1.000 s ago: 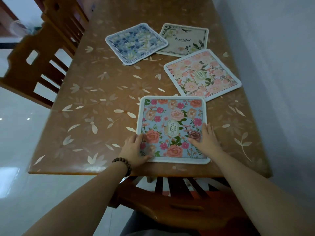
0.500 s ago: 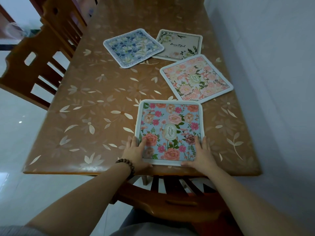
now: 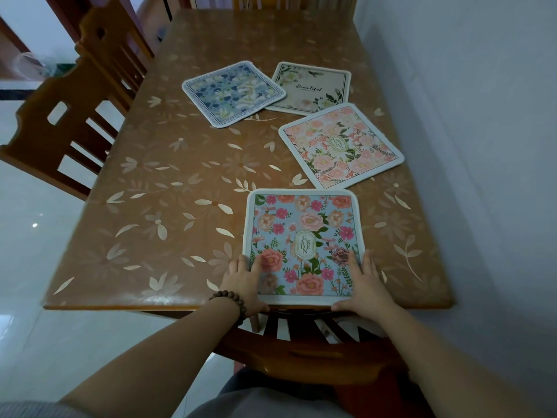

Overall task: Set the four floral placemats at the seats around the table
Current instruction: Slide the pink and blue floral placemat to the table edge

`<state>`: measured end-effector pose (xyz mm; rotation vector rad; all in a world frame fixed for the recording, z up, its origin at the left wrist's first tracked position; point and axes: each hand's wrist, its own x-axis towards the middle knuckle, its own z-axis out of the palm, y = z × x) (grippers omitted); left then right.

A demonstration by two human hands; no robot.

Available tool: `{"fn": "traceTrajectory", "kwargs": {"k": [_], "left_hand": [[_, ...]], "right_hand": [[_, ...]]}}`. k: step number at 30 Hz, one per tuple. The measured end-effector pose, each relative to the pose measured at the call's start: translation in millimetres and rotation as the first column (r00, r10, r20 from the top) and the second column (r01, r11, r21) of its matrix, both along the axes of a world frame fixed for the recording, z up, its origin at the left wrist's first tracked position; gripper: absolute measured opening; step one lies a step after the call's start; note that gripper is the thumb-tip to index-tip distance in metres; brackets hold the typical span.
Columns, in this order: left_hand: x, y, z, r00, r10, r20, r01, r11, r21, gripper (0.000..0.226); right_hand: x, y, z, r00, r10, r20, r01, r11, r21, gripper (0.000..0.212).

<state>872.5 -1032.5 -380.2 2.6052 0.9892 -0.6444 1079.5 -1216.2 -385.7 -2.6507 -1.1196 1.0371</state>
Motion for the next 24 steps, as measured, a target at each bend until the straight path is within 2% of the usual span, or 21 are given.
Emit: {"fn": "traceTrajectory", "kwargs": {"k": [4,13,24], "left_hand": [[3,-11,-1,0.998,0.005,-0.056,-0.003,0.999,0.036,0.13],[6,-18,1,0.999,0.05,-0.002,-0.05,0.998,0.024,0.126],[2,-11,-4,0.996,0.088,0.022,-0.088,0.996,0.015,0.133]], "right_hand": [[-4,-4,-2,1.0,-0.005,0.009,0.005,1.0,0.011,0.143],[-3,-4,-5,0.999,-0.026,0.04,0.024,0.998,0.05,0.14],[-9,-2,-5,0.998,-0.005,0.069,0.003,1.0,0.031,0.14]]}}
